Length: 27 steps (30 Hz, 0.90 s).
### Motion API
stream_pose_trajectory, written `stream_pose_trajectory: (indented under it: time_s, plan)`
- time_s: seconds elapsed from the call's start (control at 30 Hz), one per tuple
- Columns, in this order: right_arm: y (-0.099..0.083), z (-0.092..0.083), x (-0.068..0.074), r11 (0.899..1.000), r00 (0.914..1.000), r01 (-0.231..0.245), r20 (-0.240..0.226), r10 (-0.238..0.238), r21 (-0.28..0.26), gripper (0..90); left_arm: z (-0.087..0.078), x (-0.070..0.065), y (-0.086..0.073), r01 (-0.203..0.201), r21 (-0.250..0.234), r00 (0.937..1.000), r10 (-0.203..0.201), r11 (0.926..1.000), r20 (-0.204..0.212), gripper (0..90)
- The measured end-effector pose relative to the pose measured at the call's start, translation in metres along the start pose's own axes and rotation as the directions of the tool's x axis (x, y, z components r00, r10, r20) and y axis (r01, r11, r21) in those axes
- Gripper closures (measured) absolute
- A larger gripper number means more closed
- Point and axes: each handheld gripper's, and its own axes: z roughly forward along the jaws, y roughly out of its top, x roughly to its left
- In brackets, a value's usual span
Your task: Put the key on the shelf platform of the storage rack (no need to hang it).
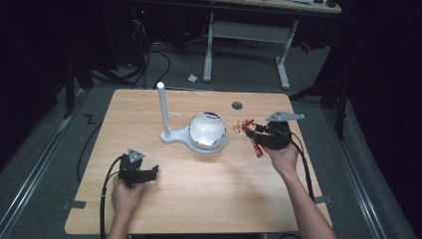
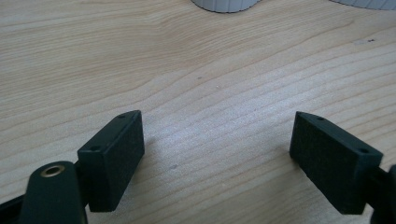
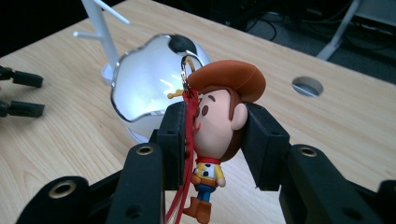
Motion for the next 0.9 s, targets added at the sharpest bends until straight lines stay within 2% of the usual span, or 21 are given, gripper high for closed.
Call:
stream_pose_trajectory:
  time_s: [0.33, 0.67, 0.8, 0.9]
  plan:
    - [0.02, 0.006, 0.014, 0.999, 0.9983, 0.036, -0.044, -0.038, -0.04, 62.7, 0.0, 0.0, 0.0, 0.0, 0.0, 1.0, 0.0, 1.0, 0.0, 18.2]
    - [0.036, 0.022, 0.029, 0.996, 0.9936, 0.077, -0.08, -0.08, -0.033, 62.7, 0.0, 0.0, 0.0, 0.0, 0.001, 1.0, 0.0, 1.0, -0.001, 18.3]
    - [0.042, 0.033, 0.036, 0.994, 0.9901, 0.103, -0.093, -0.105, -0.03, 62.6, 0.0, 0.0, 0.0, 0.003, -0.001, 1.0, -0.003, 1.0, -0.001, 18.4]
    - [0.044, 0.042, 0.041, 0.994, 0.989, 0.106, -0.102, -0.107, -0.016, 62.6, 0.0, 0.0, 0.0, 0.002, -0.001, 1.0, -0.002, 1.0, 0.0, 18.5]
